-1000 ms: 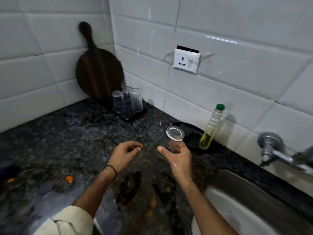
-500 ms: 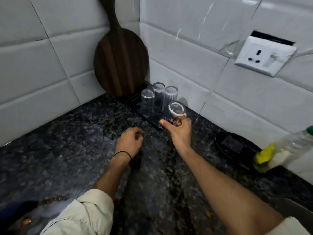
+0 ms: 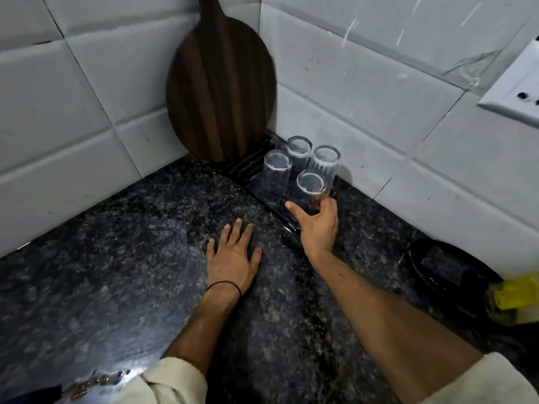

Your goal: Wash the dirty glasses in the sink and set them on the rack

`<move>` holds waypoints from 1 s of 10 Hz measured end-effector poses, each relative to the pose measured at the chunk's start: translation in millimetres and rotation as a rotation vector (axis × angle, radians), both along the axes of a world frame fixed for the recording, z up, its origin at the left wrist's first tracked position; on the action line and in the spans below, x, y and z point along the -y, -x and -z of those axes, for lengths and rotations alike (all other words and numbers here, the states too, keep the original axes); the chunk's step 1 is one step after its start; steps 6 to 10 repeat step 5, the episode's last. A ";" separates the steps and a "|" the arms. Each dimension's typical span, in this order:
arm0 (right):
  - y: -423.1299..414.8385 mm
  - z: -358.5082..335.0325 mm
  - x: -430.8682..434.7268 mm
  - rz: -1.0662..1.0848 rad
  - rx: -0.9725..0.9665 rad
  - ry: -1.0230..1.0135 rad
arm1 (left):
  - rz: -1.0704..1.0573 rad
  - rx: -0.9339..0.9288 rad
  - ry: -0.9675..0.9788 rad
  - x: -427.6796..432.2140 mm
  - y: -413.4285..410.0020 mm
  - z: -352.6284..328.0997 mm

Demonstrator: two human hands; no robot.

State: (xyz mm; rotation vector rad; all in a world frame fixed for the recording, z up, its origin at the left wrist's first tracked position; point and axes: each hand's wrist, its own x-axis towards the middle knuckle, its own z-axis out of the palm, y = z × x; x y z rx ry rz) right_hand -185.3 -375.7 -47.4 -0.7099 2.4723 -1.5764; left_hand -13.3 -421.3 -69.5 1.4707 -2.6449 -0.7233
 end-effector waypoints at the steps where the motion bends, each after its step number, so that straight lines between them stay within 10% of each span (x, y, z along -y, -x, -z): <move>1: -4.0 3.7 2.9 0.021 -0.047 -0.013 | 0.000 -0.003 0.021 -0.4 -0.8 4.1; 10: -2.2 -8.4 -10.5 -0.041 0.042 -0.071 | -0.011 -0.008 0.006 -4.3 0.3 -9.7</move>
